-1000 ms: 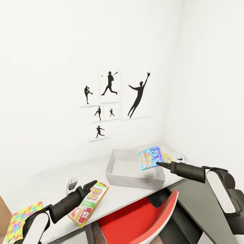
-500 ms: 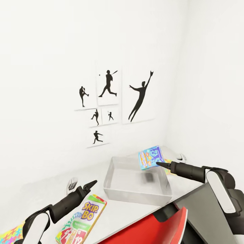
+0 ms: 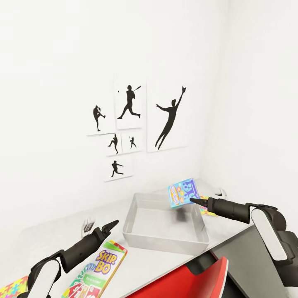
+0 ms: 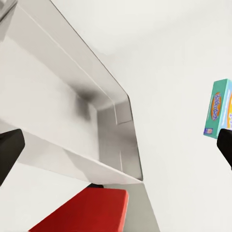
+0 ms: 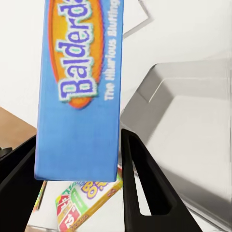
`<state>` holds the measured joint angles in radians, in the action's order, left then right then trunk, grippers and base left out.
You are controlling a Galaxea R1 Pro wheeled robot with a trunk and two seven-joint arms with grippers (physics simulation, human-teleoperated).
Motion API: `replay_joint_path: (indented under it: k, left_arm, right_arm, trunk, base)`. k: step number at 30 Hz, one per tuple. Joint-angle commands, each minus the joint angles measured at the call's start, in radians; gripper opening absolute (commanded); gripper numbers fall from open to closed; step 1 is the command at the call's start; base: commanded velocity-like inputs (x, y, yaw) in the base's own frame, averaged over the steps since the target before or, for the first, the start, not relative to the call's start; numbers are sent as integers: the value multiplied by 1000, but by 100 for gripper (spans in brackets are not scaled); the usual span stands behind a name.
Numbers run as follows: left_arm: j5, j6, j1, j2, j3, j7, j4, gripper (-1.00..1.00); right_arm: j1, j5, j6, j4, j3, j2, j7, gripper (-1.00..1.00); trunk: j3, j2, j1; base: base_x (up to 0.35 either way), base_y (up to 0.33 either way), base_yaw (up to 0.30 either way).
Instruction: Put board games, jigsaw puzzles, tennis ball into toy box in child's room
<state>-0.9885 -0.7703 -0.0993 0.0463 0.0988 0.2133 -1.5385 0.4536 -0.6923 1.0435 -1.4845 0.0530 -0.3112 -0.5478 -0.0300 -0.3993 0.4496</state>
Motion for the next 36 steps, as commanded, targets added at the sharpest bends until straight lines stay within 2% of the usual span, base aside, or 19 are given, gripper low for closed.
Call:
replay_joint_path:
  k: [1,6,16,21,24,29,30,35,36]
  left_arm:
    - [1,-6,0,0,2,3,0,100]
    - [1,-6,0,-1,2,1,0,100]
    - [1,-6,0,-1,2,0,2,100]
    - [-2,-7,0,0,4,6,2,100]
    - [-8,-7,4,8,14,17,2,100]
    - [-11,-8,14,12,41,39,2,100]
    - [-11,-8,16,13,49,44,2,100]
    - [-10,-9,18,13,58,49,6,100]
    - [-10,-9,18,13,58,49,6,100]
  right_arm:
    - [0,7,4,0,1,0,-9,-100]
    - [0,7,4,1,4,1,-9,-100]
    - [1,5,4,7,9,1,-8,-100]
    - [2,4,4,44,7,4,1,-100]
    - [11,3,4,118,4,38,35,-100]
    - [65,0,4,250,16,146,155,-100]
    - [89,-1,4,286,23,186,209,-100]
    - [121,-2,4,330,34,278,323,-100]
    - [121,-2,4,330,34,278,323,-100]
  trunk:
    - [0,-1,0]
    - [0,-1,0]
    - [0,-1,0]
    - [0,-1,0]
    - [0,-1,0]
    - [0,-1,0]
    - [0,-1,0]
    - [0,-1,0]
    - [0,-1,0]
  base:
    - [5,-191,33]
    - [3,-189,140]
    - [0,-39,62]
    - [0,-6,10]
    - [0,-2,3]
    - [0,-1,1]
    - [0,0,0]
    - [0,0,0]
    - [0,0,0]
